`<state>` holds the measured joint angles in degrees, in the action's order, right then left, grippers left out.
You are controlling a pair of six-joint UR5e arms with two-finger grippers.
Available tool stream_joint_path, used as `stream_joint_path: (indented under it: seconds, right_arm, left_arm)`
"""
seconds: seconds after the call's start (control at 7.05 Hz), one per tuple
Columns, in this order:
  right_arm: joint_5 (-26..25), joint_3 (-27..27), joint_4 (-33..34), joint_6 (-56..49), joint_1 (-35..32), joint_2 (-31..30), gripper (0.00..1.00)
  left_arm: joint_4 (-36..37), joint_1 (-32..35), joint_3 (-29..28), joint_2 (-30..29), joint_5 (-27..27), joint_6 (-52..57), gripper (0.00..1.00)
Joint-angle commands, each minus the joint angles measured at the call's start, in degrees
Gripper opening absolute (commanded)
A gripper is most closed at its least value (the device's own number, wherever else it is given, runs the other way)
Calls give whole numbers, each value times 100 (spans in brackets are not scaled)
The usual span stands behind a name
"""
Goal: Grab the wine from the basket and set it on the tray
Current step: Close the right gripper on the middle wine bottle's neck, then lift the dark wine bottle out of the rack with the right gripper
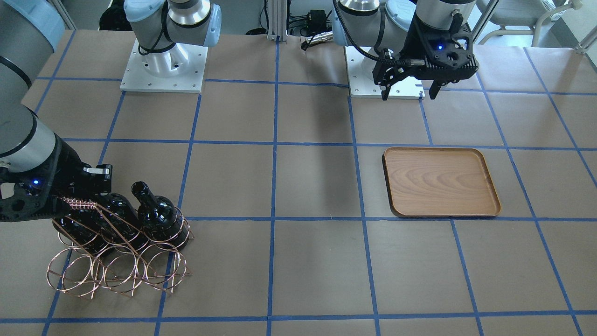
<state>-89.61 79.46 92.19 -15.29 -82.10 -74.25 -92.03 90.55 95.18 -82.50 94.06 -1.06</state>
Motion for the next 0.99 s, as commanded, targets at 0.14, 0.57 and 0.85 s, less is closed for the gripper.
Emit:
stream_joint_path:
  seconds: [0.14, 0.57, 0.85]
  right_arm:
    - [-21, -440, -1060, 8, -8, -710, 28]
    - [-126, -423, -2139, 8, -8, -1546, 28]
    - [-215, -327, -2633, 43, -8, -1952, 26]
  left_arm:
    - [1, -2, 1, -3, 7, 0, 100]
    - [1, -2, 1, -3, 7, 0, 100]
    - [1, 7, 10, -3, -1, -9, 100]
